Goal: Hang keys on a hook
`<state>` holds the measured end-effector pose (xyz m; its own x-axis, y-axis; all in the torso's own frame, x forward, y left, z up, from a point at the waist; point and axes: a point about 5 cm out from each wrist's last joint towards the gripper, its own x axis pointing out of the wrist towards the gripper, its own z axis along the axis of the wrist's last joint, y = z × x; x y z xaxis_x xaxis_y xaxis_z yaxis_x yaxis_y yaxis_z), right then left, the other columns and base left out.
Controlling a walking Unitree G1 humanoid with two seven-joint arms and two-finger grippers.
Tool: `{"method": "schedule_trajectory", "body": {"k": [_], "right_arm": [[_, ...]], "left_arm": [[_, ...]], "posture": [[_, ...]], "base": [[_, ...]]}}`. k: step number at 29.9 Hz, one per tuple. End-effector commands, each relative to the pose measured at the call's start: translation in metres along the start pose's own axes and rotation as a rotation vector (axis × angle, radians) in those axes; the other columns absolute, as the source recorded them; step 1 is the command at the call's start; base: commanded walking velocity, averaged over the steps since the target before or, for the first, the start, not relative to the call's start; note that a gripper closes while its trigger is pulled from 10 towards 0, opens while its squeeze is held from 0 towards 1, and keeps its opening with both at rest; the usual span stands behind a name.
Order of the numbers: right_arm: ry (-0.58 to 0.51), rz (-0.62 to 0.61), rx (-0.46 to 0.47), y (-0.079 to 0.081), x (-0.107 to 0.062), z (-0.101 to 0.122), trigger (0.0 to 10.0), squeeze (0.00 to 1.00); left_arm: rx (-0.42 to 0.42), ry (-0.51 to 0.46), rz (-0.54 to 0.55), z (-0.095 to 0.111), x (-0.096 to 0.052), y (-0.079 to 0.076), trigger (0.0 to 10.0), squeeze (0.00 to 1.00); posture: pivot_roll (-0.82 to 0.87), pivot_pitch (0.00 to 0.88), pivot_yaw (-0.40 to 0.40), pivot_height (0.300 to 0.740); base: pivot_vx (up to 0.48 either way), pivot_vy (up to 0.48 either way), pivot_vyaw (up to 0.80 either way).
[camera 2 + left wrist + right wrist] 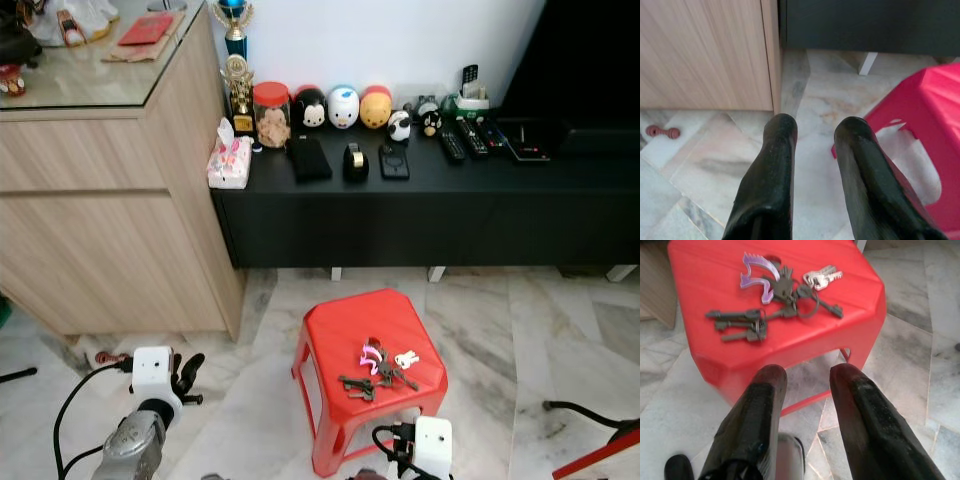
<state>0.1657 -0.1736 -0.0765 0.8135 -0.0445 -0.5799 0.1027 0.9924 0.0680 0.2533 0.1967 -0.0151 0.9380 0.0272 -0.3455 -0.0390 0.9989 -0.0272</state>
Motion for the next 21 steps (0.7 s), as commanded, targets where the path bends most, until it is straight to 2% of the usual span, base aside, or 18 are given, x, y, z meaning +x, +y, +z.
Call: {"method": "schedule_trajectory", "body": {"k": [1, 8, 9, 11, 14, 21], "right_arm": [[-0.014, -0.012, 0.014, -0.002, -0.002, -0.001, 10.0, 0.0], [-0.072, -0.047, 0.012, -0.003, -0.003, 0.004, 10.0, 0.0], [-0.116, -0.036, -0.075, -0.004, -0.003, 0.01, 10.0, 0.0], [-0.149, -0.018, -0.117, -0.003, -0.003, 0.014, 10.0, 0.0], [-0.182, -0.014, -0.08, -0.002, -0.004, 0.016, 10.0, 0.0], [-0.212, -0.003, -0.074, -0.001, -0.004, 0.019, 10.0, 0.0]], "left_arm": [[-0.009, 0.025, 0.003, -0.005, -0.002, 0.002, 10.0, 0.0], [-0.013, 0.025, 0.01, -0.006, -0.003, 0.003, 10.0, 0.0], [-0.013, 0.028, 0.009, -0.007, -0.004, 0.003, 10.0, 0.0], [-0.014, 0.031, 0.009, -0.008, -0.004, 0.003, 10.0, 0.0], [-0.014, 0.033, 0.008, -0.009, -0.005, 0.003, 10.0, 0.0], [-0.015, 0.037, 0.006, -0.01, -0.004, 0.002, 10.0, 0.0]], "posture": [[-0.06, 0.071, -0.027, 0.639], [-0.06, 0.082, -0.026, 0.639], [-0.06, 0.087, -0.025, 0.639], [-0.06, 0.091, -0.024, 0.639], [-0.06, 0.096, -0.024, 0.639], [-0.06, 0.097, -0.024, 0.639]], "base": [[0.0, 0.0, 0.0], [0.0, 0.0, 0.0], [0.0, 0.0, 0.0], [0.0, 0.0, 0.0], [0.0, 0.0, 0.0], [0.0, 0.0, 0.0]]}}
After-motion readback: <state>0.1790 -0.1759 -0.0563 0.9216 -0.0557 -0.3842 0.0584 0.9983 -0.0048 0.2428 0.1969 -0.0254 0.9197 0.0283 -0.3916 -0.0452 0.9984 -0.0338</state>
